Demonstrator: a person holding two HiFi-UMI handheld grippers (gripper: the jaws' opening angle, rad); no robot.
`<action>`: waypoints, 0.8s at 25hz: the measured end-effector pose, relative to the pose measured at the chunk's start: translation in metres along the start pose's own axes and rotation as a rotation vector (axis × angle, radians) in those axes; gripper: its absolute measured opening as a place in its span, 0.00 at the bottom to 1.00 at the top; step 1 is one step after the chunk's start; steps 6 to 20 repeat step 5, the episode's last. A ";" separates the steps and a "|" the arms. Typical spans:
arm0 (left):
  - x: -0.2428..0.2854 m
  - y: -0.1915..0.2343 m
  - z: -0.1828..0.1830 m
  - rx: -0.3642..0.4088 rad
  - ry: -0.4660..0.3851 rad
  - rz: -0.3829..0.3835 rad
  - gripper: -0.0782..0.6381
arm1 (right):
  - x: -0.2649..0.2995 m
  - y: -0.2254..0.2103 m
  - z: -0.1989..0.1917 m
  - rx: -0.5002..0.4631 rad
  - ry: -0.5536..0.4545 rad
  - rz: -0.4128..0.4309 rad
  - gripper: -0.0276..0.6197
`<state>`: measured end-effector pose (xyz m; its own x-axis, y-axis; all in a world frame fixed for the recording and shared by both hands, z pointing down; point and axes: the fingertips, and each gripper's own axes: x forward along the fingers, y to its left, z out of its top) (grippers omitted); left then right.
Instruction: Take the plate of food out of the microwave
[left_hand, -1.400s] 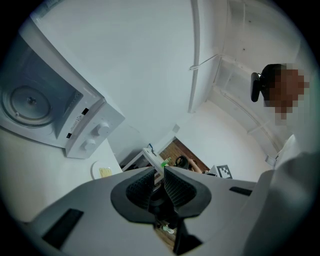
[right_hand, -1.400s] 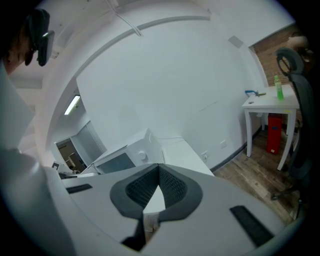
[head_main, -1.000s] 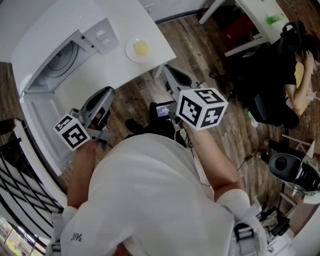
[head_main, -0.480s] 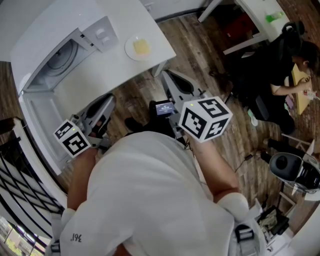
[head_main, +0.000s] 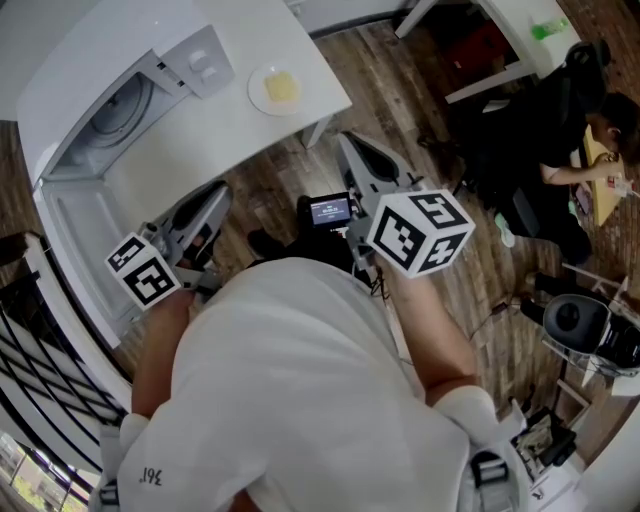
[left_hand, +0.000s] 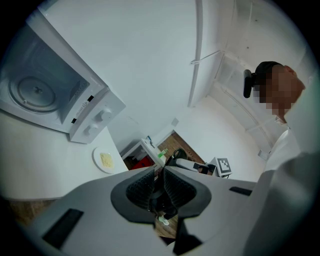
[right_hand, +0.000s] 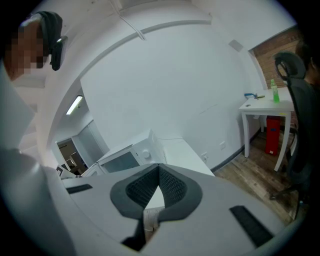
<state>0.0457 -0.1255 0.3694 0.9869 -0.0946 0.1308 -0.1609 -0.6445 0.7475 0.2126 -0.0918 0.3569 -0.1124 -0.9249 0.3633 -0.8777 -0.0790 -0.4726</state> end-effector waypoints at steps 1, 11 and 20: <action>0.000 0.001 0.000 -0.001 0.000 0.001 0.20 | 0.000 -0.002 0.000 0.002 -0.001 -0.004 0.05; 0.001 0.002 0.001 0.002 0.000 0.001 0.20 | 0.000 -0.008 0.005 0.004 -0.013 -0.017 0.05; 0.001 0.002 0.001 0.002 0.000 0.001 0.20 | 0.000 -0.008 0.005 0.004 -0.013 -0.017 0.05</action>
